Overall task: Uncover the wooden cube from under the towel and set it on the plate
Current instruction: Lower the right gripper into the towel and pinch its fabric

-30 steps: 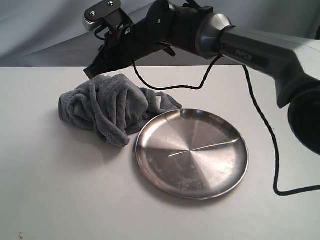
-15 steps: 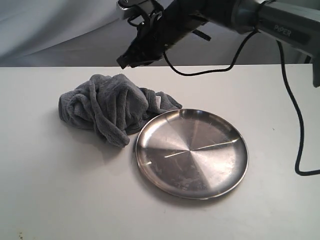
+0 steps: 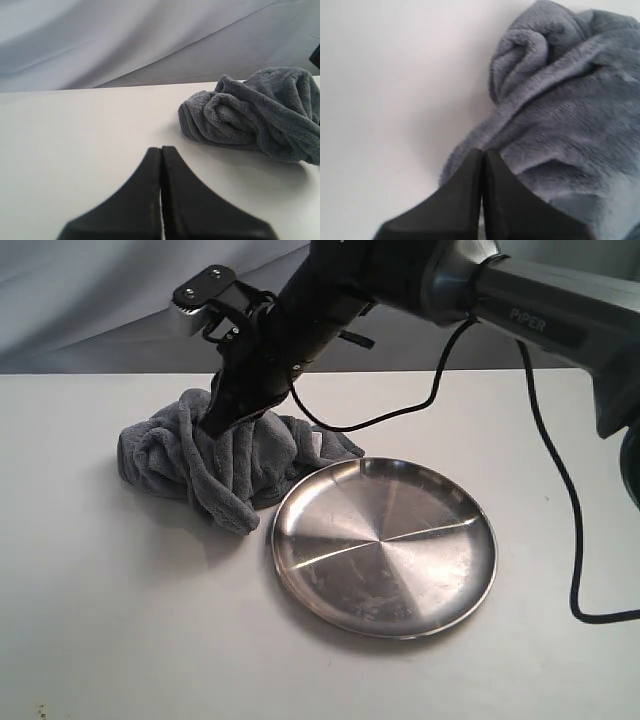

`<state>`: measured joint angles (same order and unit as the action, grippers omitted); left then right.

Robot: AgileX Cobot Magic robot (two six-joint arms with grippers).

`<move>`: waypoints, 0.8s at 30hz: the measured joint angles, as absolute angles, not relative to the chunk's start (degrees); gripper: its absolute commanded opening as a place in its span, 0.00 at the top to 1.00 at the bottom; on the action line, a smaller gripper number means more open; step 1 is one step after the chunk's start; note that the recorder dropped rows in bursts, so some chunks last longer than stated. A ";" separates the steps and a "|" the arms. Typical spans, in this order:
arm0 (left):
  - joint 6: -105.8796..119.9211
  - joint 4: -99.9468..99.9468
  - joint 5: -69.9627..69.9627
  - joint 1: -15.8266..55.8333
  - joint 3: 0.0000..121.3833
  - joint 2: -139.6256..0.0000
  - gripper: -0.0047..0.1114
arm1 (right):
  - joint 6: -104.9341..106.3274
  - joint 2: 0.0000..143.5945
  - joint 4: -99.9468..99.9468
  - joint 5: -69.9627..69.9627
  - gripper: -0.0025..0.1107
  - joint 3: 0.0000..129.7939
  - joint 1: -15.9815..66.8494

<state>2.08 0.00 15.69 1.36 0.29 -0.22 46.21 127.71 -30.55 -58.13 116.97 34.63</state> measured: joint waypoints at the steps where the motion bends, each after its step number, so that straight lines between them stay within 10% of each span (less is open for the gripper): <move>1: 2.08 0.00 15.69 1.36 0.29 -0.22 0.96 | 47.22 127.97 -31.94 -58.13 0.98 116.97 34.94; 24: 2.08 0.00 15.69 1.36 0.29 -0.22 0.96 | 48.96 128.50 -32.39 -40.20 0.98 116.97 35.62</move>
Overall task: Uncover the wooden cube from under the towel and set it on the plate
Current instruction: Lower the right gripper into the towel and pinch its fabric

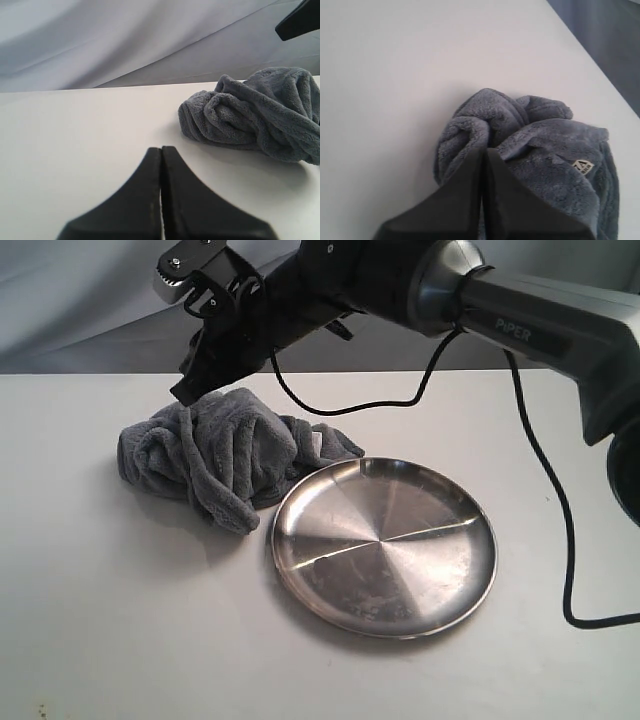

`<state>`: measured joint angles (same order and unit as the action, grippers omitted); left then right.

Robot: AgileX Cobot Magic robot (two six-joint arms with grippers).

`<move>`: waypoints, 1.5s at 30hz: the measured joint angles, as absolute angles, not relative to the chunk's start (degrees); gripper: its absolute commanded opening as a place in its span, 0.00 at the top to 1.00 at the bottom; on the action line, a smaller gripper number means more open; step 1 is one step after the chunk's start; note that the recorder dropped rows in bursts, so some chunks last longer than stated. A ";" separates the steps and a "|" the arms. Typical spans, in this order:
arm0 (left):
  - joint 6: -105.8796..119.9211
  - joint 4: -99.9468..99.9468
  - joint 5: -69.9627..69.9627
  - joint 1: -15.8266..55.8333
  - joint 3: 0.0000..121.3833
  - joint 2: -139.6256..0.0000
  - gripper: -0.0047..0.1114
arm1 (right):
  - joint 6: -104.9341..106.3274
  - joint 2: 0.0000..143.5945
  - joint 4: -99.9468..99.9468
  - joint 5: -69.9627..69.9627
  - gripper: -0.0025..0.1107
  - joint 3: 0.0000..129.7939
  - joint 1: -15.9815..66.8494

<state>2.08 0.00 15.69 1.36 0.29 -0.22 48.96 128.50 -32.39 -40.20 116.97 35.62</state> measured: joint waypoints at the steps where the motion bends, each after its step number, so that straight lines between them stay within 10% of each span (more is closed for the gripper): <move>1: 2.08 0.00 15.69 1.36 0.29 -0.22 0.96 | 47.67 128.50 -31.45 -39.63 0.98 116.97 35.62; 20: 2.08 0.00 15.69 1.36 0.29 -0.22 0.96 | 32.06 128.50 -10.01 -47.82 0.95 116.97 34.87; 23: 2.08 0.00 15.69 1.36 0.29 -0.22 0.96 | 32.30 128.50 -9.95 -48.48 0.84 116.97 34.87; 28: 2.08 0.00 15.69 1.36 0.29 -0.22 0.96 | 32.30 128.50 -9.95 -51.13 0.05 116.97 34.87; 45: 2.08 0.00 15.69 1.36 0.29 -0.22 0.96 | 32.64 134.53 -17.93 -48.47 0.05 116.97 34.75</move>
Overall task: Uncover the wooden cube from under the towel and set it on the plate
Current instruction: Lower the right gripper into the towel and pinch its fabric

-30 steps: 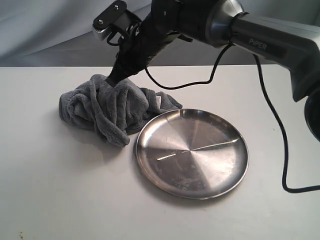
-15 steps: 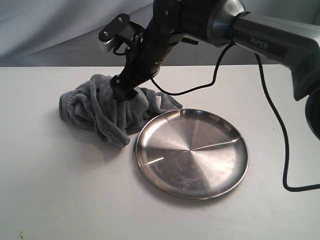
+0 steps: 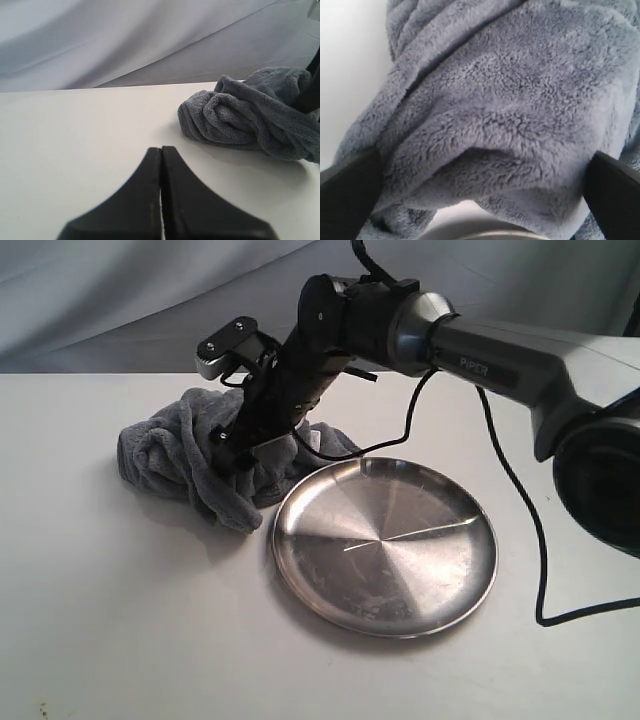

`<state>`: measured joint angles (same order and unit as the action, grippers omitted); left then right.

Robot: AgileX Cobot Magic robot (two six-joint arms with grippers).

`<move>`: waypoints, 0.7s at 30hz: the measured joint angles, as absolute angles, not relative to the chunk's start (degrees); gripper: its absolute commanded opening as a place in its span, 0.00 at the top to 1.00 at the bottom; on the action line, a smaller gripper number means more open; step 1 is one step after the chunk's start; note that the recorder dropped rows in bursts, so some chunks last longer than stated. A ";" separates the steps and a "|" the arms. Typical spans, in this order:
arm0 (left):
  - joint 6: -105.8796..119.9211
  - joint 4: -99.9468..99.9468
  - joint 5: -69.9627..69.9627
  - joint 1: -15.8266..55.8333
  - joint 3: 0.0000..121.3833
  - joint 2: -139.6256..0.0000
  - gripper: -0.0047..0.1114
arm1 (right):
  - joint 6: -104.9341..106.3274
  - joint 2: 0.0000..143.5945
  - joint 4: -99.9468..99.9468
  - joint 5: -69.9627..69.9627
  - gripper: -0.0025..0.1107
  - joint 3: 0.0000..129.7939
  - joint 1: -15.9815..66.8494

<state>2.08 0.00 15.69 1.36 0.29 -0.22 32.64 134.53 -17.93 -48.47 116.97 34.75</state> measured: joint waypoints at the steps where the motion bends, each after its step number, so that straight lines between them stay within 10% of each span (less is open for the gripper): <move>1: 2.08 0.00 15.69 1.36 0.29 -0.22 0.96 | 32.64 134.53 -18.03 -47.73 0.05 116.97 34.75; 13: 2.08 0.00 15.69 1.36 0.29 -0.22 0.96 | 32.64 135.85 -20.26 -43.54 0.08 116.97 34.62; 18: 2.08 0.00 15.69 1.36 0.29 -0.22 0.96 | 32.75 136.36 -19.56 -42.55 0.28 116.97 34.30; 21: 2.08 0.00 15.69 1.36 0.29 -0.22 0.96 | 32.75 136.36 -19.45 -41.50 0.57 116.97 34.32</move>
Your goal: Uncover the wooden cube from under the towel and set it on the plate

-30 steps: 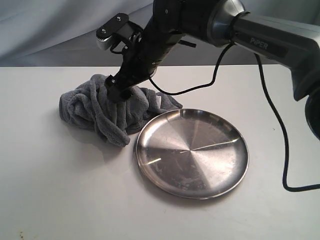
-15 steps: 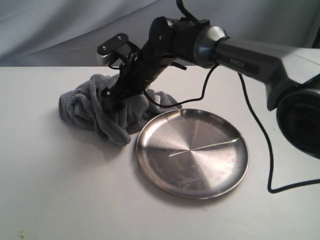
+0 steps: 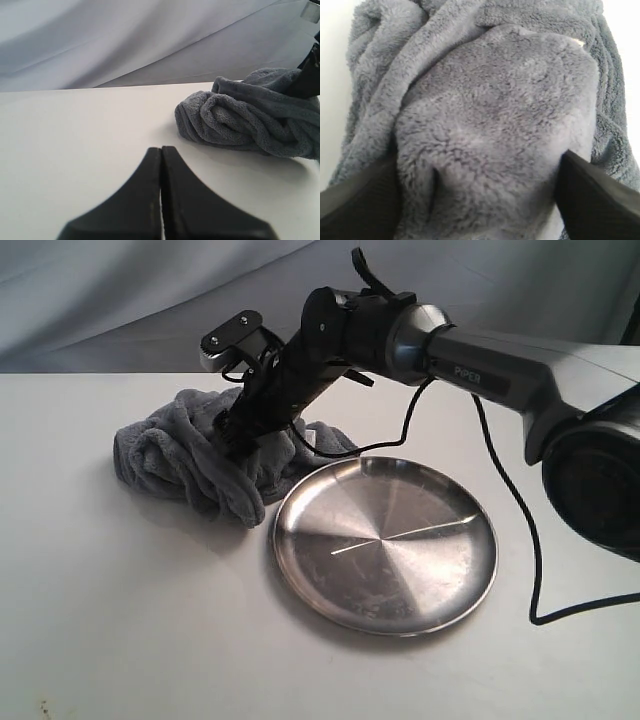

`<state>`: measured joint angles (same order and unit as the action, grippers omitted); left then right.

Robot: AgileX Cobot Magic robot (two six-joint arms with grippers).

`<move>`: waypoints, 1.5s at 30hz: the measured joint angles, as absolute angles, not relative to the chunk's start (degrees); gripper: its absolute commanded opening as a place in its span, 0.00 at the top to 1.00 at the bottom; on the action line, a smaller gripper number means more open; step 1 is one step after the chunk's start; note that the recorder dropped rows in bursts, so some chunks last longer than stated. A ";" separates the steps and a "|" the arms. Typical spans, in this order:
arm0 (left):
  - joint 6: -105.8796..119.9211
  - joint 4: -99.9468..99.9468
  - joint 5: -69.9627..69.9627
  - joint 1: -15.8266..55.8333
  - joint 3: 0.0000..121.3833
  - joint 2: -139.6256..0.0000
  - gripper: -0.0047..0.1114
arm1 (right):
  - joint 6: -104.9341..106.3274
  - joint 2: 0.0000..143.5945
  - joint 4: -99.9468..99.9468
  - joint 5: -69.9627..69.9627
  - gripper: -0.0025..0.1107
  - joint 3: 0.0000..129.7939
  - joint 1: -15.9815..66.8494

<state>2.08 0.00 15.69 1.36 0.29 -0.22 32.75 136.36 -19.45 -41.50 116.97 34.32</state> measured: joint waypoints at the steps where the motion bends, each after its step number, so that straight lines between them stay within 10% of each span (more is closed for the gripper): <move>1: 2.08 0.00 15.69 1.36 0.29 -0.22 0.96 | 32.75 136.36 -19.45 -41.25 0.62 116.97 34.32; 6: 2.08 0.00 15.69 1.36 0.29 -0.22 0.96 | 32.75 136.36 -19.68 -41.13 0.98 116.97 34.32; 45: 2.08 0.00 15.69 1.36 0.29 -0.22 0.96 | 39.63 125.65 -17.82 -53.86 0.98 116.30 34.89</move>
<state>2.08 0.00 15.69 1.36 0.29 -0.22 39.63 125.65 -17.82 -53.86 116.30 34.89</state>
